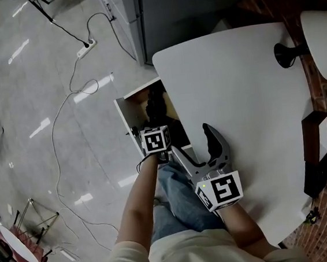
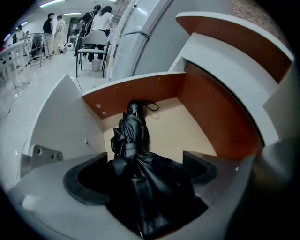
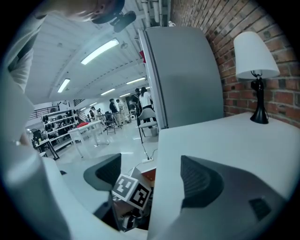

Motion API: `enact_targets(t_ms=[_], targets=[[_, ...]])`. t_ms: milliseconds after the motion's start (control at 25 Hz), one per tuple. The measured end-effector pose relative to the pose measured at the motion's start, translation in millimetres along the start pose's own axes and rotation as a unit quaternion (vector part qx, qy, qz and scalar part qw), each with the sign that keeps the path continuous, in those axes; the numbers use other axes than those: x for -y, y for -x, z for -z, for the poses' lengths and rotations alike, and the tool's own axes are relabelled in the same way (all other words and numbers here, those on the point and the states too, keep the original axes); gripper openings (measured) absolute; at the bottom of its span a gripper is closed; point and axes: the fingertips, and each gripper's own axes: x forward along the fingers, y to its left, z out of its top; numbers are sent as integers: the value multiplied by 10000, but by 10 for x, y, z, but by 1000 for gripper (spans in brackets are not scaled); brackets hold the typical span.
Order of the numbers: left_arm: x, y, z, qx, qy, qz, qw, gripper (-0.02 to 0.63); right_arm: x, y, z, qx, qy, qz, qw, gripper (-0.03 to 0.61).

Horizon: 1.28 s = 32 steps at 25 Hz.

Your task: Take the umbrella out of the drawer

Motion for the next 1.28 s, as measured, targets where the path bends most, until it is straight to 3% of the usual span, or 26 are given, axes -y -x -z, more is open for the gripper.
enact_targets(t_ms=[200,320,480,520,560,640,760,840,1120,1280], targets=[[-130,-342,93,-330,-116,-249,9991,480,16,7,-32,60,-143,-64,9999,400],[-224,-438,15,-308,-161,-547,9979,479,13,9,-47,103,-156,-126,9997,400],[-285,-515,-8,-437,-143,-624,9970,463,68,9,-58,177,-220,-88,9996,400],[-317,-510,4,-536,-41,-651,9964,430,89,2,-64,202,-229,-66,9995,400],[-322,-497,60,-735,161,-631,9952,279,109,-5,-69,218,-233,-45,9995,400],[-277,-461,182,-1113,444,-480,9916,257,138,-16,-73,221,-234,-10,9995,400],[-324,-315,26,-752,115,-524,9957,239,149,-14,-68,224,-249,21,9994,400],[-353,-128,-25,-573,100,-654,9962,235,167,8,-59,235,-270,47,9993,400],[-164,544,-270,240,804,-145,9964,233,123,243,-71,289,-36,234,9993,387],[-141,967,-295,621,1142,116,9914,234,-102,456,-147,425,14,153,9990,331]])
